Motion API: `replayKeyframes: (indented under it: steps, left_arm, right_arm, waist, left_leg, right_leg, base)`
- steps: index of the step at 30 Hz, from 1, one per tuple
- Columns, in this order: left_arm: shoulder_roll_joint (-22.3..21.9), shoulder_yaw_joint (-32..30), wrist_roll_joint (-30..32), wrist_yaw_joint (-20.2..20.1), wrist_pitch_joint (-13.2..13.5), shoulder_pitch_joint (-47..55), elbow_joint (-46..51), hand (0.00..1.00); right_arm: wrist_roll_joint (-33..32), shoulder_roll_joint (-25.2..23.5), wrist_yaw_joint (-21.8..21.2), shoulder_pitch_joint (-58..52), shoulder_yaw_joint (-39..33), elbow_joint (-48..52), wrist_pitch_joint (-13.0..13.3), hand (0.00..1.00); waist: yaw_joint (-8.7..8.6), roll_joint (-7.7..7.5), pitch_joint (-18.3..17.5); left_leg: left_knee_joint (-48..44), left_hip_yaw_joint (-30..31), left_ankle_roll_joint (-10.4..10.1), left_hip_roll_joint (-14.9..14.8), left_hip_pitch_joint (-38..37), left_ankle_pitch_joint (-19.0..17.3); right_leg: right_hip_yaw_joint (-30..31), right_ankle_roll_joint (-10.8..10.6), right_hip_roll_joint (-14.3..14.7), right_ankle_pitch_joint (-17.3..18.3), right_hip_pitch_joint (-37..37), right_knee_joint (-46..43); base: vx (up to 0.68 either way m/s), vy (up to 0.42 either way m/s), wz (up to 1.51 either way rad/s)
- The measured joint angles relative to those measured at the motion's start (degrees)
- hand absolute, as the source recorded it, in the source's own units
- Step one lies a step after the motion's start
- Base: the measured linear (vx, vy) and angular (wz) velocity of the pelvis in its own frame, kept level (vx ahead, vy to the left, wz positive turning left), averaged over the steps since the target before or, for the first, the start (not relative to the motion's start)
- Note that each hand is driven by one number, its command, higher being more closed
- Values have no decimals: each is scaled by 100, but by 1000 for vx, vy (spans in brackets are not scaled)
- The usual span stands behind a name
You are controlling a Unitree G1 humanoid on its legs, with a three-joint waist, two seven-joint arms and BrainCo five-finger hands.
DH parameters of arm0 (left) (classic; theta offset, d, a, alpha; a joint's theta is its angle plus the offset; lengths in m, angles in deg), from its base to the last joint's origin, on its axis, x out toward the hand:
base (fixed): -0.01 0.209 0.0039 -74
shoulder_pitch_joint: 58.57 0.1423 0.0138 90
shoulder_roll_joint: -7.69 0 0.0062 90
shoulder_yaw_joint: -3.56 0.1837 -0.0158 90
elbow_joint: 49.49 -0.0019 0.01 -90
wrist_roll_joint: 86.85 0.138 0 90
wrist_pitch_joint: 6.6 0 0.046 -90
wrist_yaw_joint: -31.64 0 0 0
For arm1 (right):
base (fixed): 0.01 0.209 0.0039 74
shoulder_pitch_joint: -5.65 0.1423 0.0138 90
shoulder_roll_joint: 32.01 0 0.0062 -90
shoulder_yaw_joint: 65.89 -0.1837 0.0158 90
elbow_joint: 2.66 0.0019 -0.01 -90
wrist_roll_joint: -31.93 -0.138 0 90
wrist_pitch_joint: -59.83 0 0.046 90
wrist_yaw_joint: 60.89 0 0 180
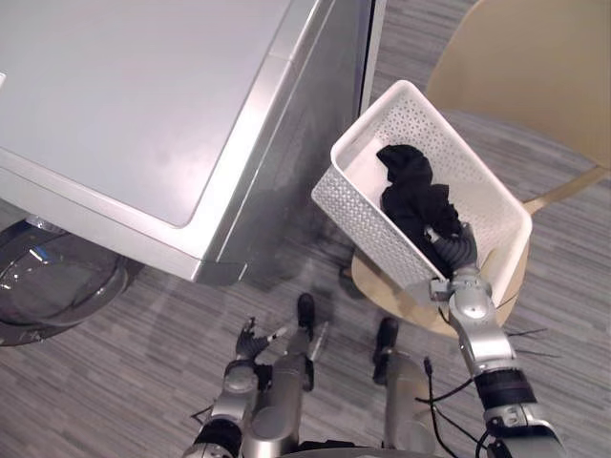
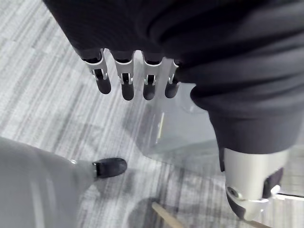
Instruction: Pick up the laundry basket with both hands and put the clothes into the washing machine.
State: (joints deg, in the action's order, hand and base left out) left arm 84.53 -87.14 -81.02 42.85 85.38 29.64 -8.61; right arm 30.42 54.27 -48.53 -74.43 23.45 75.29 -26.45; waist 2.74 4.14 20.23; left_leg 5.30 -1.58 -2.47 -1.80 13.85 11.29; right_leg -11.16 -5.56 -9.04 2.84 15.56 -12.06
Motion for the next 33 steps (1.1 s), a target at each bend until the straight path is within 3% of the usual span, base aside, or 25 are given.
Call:
replayKeyframes:
  steps: [4,8,16,20,26,29,33]
  left_arm:
    - [92,-17,168,-8,-20,305,-103,0]
    - [174,-24,186,-30,-34,411,-157,0]
    - [214,-150,392,-101,-11,470,-236,0]
    - [240,-149,398,-93,-11,474,-267,0]
    - [243,-153,399,-72,-13,476,-267,0]
    - [243,-161,396,-64,-18,492,-266,0]
    - [246,-223,395,-79,-32,546,-258,0]
  right_arm:
    - [-9,-82,-142,-284,14,230,259,100]
    - [299,-53,-133,-339,-8,210,250,100]
    - [2364,310,149,-464,-17,-554,-135,100]
    - [2735,415,261,-463,-81,-810,-290,100]
    - [2622,413,310,-442,-180,-917,-301,100]
    - [1975,368,271,-505,-175,-536,-271,100]
    - [925,81,13,-741,-153,556,108,100]
  waist:
    - [-35,-53,-437]
    - [-48,-190,-657]
    - [-53,-222,-773]
    - [-70,-222,-774]
    - [-70,-227,-777]
    - [-68,-237,-813]
    - [-70,-273,-840]
  left_leg:
    - [2,-4,10,41,-289,-148]
    - [4,-25,-6,-16,-347,-189]
    - [48,-84,-10,5,-418,-224]
    - [49,-76,8,39,-418,-237]
    - [15,-6,20,76,-432,-229]
    - [13,-9,45,80,-451,-211]
    - [11,-29,85,79,-662,-245]
  right_leg:
    - [84,-46,43,-193,-428,462]
    - [167,-85,104,-275,-542,675]
    - [330,-102,127,-417,-723,993]
    - [359,-114,109,-425,-740,1024]
    - [338,-123,95,-545,-816,1091]
    - [343,-110,98,-563,-851,1143]
    - [413,-111,121,-561,-1021,1150]
  base:
    - [14,51,-13]
    - [-51,27,-11]
    - [-31,18,-3]
    - [23,3,1]
    - [83,-7,4]
    - [101,-16,-2]
    - [57,-11,-11]
